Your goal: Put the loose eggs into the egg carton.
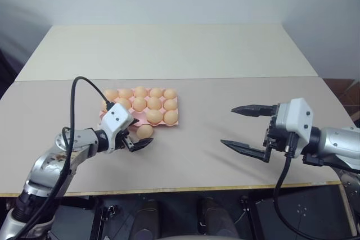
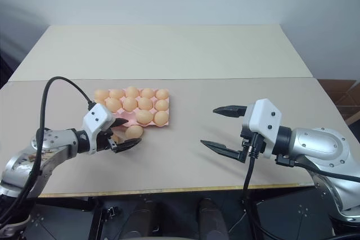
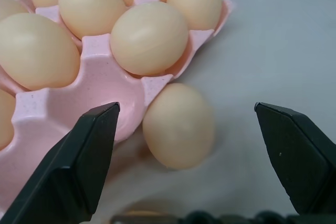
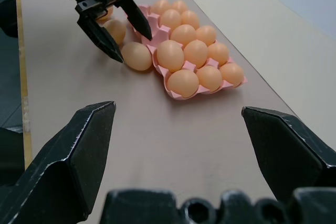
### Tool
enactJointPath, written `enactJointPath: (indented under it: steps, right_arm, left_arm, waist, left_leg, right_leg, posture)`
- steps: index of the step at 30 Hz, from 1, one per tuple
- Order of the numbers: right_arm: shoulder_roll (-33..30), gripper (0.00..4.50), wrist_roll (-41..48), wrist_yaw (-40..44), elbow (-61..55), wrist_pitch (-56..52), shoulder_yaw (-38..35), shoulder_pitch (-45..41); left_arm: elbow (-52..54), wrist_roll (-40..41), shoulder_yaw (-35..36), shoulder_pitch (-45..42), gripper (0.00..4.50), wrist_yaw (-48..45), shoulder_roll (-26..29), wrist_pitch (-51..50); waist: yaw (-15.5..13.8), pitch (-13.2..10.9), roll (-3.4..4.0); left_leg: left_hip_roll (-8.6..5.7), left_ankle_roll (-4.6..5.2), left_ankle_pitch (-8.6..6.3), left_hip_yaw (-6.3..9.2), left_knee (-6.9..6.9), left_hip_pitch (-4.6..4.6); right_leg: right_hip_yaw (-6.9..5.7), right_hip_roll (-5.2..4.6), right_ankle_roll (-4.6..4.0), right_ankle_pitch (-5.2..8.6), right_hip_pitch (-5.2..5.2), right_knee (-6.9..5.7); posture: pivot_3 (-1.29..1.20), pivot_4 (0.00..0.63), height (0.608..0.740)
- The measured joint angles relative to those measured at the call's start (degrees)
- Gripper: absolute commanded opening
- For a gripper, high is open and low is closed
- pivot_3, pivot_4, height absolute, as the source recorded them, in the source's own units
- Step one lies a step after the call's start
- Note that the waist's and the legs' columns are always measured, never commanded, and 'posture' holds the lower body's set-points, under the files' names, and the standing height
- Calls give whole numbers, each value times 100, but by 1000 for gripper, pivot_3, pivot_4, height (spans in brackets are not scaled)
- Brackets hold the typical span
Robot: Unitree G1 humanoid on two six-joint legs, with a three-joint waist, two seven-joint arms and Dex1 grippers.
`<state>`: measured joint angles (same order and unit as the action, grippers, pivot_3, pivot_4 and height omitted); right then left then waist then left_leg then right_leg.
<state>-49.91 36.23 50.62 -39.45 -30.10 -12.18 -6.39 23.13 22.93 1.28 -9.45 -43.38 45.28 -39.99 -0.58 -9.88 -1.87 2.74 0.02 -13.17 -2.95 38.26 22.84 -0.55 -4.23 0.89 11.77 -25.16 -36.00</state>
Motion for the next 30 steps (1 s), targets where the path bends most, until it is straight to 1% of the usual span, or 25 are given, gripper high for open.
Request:
enactJointPath:
  steps: [5, 9, 21, 30]
  right_arm:
    - [0, 4500, -1, 1, 1, 1, 0, 2]
    - [1, 4500, -1, 3, 2, 3, 0, 2]
    - [0, 4500, -5, -20, 7, 3, 0, -6]
    - [0, 4500, -5, -83, 5, 4, 0, -8]
  left_arm:
    - [2, -4, 119, 238, 4483, -257, 147, 233]
    - [-19, -19, 83, 246, 4483, -309, 151, 244]
    - [-460, -236, -344, -310, 4483, -479, 92, 241]
    - [-497, -263, -405, -370, 4483, -456, 93, 87]
  waist:
    - [-7, 0, 0]
    - [-8, 0, 0]
    - [-7, 0, 0]
    - [-8, 0, 0]
  left_leg:
    - [-1, 0, 0, -1, 2, -1]
    - [-1, 0, 0, -1, 5, 0]
    - [0, 0, 0, 0, 5, 2]
    - [0, 0, 0, 0, 6, 1]
  right_leg:
    - [0, -2, 0, 0, 1, 0]
    - [0, -2, 0, 0, 1, 0]
    - [0, -1, 1, -1, 1, 0]
    - [0, -1, 1, -1, 1, 0]
  posture:
    - [0, 150, 740]
    - [0, 150, 740]
    - [0, 150, 740]
    - [0, 150, 740]
